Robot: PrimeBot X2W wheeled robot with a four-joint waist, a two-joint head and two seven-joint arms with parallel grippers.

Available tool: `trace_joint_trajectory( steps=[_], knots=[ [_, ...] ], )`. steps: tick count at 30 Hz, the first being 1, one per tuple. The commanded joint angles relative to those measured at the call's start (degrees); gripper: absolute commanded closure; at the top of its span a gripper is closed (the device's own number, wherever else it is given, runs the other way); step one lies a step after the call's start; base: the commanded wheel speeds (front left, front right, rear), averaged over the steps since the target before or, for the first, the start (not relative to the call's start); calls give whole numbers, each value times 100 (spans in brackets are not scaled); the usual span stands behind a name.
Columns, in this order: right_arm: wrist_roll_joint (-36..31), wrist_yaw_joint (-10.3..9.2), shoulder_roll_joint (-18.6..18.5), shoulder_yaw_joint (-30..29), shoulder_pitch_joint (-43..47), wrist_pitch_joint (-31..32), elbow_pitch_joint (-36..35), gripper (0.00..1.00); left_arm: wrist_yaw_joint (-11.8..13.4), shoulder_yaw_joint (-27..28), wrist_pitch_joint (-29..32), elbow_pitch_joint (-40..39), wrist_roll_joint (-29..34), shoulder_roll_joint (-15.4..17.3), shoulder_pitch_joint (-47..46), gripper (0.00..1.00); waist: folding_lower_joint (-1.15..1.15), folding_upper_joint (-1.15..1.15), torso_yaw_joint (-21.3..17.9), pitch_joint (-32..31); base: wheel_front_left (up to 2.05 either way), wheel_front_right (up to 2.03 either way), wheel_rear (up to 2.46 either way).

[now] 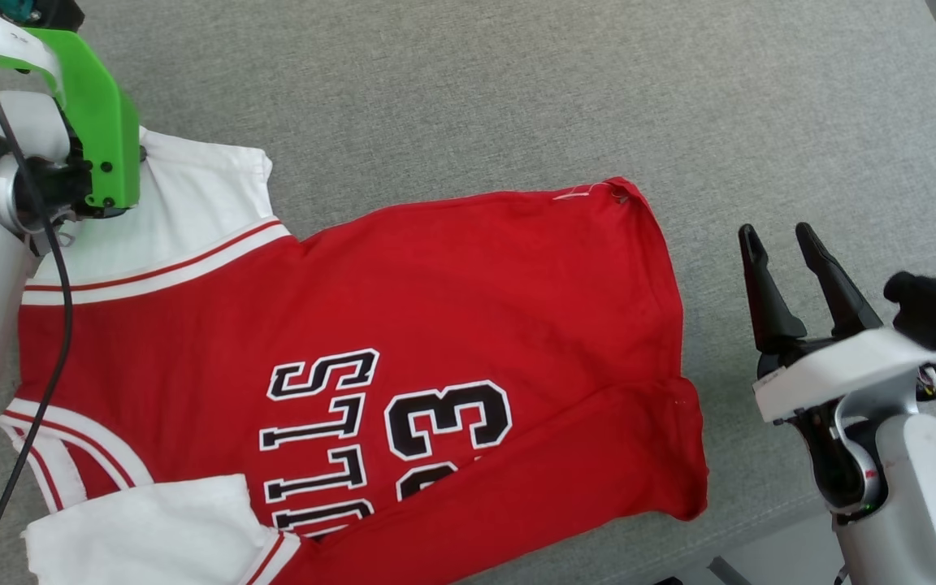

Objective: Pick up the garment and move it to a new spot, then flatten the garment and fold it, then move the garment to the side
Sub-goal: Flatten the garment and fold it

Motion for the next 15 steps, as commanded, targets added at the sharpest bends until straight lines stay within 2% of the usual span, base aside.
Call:
trace_joint_trajectory(
  steps=[1, 7, 10, 15],
  knots=[
    [187, -3, -100, 89, -218, 202, 126, 0, 69, -263, -12, 214, 123, -207, 467, 100, 0, -1, 73, -67, 0, 0, 0],
    [580, -3, -574, 363, -765, 1359, 642, 0, 155, -99, -1104, 148, 197, -552, 333, 100, 0, -1, 543, -407, 0, 0, 0],
    [651, -3, -834, 531, -974, 1887, 742, 0, 73, -19, -1587, 89, 132, -759, 350, 100, 0, -1, 832, -558, 0, 0, 0],
    [691, -3, -1169, 764, -1273, 2649, 940, 0, -22, -26, -2131, -55, 159, -920, 426, 100, 0, -1, 1291, -741, 0, 0, 0]
  ],
)
